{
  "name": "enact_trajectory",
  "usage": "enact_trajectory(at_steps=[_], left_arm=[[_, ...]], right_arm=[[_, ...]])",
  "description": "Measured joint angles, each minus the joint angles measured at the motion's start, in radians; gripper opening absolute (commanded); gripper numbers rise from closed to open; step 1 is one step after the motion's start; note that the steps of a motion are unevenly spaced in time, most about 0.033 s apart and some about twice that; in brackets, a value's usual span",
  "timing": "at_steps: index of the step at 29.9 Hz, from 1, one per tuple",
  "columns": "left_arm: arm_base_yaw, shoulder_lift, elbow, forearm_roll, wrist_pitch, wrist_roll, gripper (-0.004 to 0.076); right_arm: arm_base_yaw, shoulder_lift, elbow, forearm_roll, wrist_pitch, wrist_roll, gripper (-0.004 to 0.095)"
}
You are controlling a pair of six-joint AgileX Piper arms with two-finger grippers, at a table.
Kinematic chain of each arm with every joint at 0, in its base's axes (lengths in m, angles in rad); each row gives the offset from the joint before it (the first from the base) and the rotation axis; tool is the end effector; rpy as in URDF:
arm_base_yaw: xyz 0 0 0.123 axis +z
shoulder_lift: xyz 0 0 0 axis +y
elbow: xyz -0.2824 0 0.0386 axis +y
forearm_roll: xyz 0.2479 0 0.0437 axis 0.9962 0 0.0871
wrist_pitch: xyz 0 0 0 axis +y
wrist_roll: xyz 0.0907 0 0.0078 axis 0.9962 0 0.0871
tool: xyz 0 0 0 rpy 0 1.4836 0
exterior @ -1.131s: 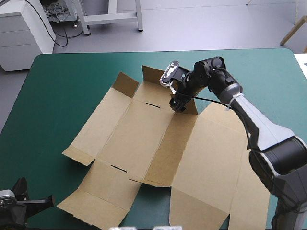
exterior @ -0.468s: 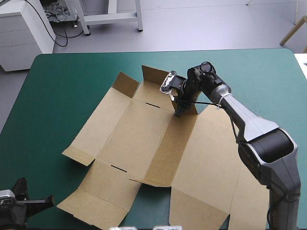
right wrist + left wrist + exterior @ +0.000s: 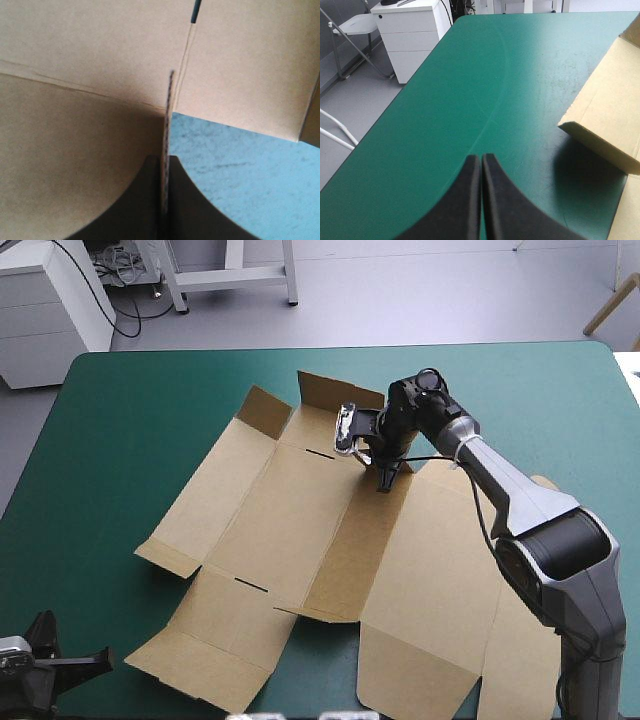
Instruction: Fold the box
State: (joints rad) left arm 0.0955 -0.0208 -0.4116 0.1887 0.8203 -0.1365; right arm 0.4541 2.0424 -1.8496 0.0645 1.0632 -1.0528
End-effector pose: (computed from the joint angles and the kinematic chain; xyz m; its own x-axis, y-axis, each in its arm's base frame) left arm 0.0087 0.0134 0.2732 -0.2848 -0.0342 -0.9580 -0.2272 0.9733 0.0328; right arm 0.4020 0.2020 0.2688 -0.0412 -0.9676 -0.2489 -0.9441 0.1193 -0.3073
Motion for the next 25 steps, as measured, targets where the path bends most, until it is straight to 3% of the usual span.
enact_trajectory(at_steps=[10, 19, 25], left_arm=[[0.0, 0.0, 0.0, 0.0, 0.0, 0.0, -0.001], [0.0, 0.0, 0.0, 0.0, 0.0, -0.001, -0.001], [0.0, 0.0, 0.0, 0.0, 0.0, -0.003, -0.001]], right_arm=[[0.11, 0.009, -0.033, 0.035, -0.021, -0.225, -0.002], [0.179, 0.009, -0.034, 0.072, -0.175, -0.194, -0.002], [0.179, 0.009, -0.034, 0.074, -0.197, -0.171, -0.002]])
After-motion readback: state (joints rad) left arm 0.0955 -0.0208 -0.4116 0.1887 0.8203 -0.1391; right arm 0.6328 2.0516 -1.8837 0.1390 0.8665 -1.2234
